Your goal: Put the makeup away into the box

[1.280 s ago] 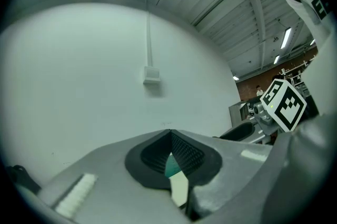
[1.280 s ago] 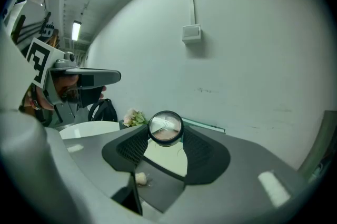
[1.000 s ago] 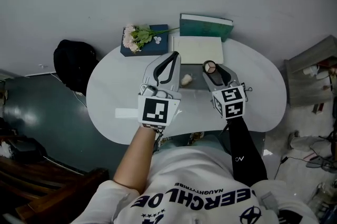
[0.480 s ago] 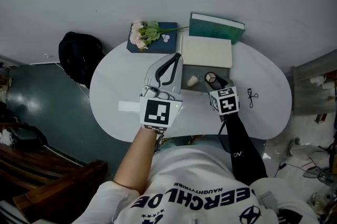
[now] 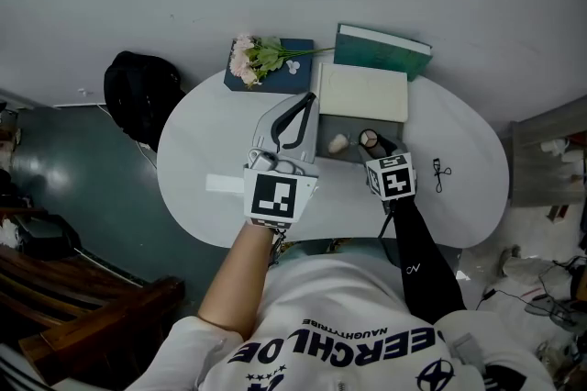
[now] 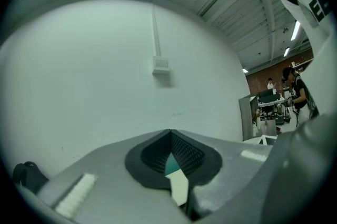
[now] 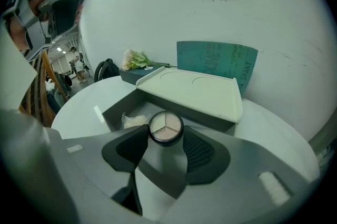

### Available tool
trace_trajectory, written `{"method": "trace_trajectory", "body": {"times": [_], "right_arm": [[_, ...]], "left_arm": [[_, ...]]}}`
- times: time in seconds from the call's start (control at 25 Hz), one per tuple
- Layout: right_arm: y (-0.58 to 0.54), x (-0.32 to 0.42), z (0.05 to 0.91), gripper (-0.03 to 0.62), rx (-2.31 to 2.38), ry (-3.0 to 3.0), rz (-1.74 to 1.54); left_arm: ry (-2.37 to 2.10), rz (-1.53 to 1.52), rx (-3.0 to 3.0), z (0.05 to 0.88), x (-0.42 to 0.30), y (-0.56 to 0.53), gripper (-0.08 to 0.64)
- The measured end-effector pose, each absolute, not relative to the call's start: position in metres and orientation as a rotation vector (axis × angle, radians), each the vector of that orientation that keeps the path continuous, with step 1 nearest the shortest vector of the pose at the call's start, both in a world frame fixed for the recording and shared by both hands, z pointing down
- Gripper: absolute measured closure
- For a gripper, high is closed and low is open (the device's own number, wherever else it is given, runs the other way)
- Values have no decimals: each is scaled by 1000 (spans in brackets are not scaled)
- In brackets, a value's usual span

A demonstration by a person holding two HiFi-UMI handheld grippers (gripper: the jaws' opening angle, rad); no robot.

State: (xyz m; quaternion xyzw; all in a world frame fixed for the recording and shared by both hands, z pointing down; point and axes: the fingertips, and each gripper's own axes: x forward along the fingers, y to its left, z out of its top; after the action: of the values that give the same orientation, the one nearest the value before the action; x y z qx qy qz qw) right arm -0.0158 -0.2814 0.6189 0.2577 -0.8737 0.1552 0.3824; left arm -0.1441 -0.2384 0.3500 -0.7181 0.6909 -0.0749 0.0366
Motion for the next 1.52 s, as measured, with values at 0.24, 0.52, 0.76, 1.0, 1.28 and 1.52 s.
{"method": "trace_trajectory", "body": {"times": [0.24,0.52,0.76,1.0,1.28,1.52], "right_arm": [[-280,-16,620,350,669,-2250,452],[-280,-13,616,308,684,-2275,487],[-290,-14,577,313,735,-2395,400],[-313,-12,478,310,847,-2609,233],[-319,7,371,310,932,-2808,62],[-317,31,307,308,986,-2924,-64]], "left_arm": [[2118,-233,-2209,351,-143,-237,560],[2113,-235,-2216,351,-143,-238,560],[2102,-223,-2212,343,-140,-239,560],[2091,-199,-2191,326,-133,-241,560],[2080,-197,-2167,305,-114,-248,560],[2077,-171,-2141,287,-96,-251,560]]}}
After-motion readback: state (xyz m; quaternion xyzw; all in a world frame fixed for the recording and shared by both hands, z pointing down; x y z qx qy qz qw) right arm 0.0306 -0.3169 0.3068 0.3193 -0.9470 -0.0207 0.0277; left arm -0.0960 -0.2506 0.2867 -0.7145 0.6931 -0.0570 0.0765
